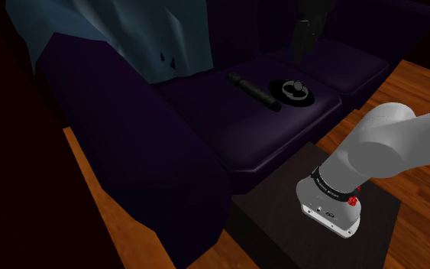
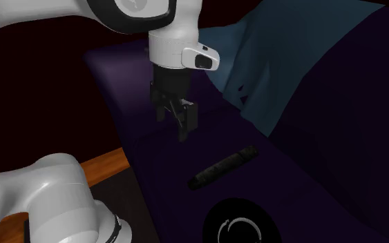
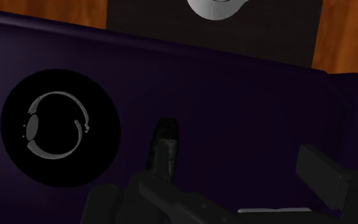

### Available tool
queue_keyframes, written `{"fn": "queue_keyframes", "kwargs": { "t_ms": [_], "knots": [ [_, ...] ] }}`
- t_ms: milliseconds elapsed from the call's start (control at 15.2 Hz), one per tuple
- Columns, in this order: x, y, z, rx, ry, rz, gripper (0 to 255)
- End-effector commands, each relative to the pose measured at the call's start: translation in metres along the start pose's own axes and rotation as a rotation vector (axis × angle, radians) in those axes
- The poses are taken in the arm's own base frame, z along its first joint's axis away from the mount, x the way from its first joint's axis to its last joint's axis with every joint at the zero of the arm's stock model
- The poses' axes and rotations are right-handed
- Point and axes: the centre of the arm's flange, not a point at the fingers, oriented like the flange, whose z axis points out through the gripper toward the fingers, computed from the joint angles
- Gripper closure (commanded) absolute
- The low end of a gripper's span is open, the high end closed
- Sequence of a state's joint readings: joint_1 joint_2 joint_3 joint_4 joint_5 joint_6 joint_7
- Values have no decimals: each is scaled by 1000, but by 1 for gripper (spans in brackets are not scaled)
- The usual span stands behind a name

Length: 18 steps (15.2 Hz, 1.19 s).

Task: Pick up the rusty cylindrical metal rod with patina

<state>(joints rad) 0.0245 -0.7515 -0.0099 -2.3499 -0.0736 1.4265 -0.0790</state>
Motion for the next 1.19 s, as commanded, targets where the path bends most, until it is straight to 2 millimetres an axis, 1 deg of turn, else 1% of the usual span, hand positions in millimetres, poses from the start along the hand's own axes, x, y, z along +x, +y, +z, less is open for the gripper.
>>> {"fn": "queue_keyframes", "kwargs": {
  "t_ms": [0, 1122],
  "knots": [
    [0, 0, 0, 0, 0, 0, 0],
    [159, 71, 133, 58, 73, 55, 0]
  ]
}}
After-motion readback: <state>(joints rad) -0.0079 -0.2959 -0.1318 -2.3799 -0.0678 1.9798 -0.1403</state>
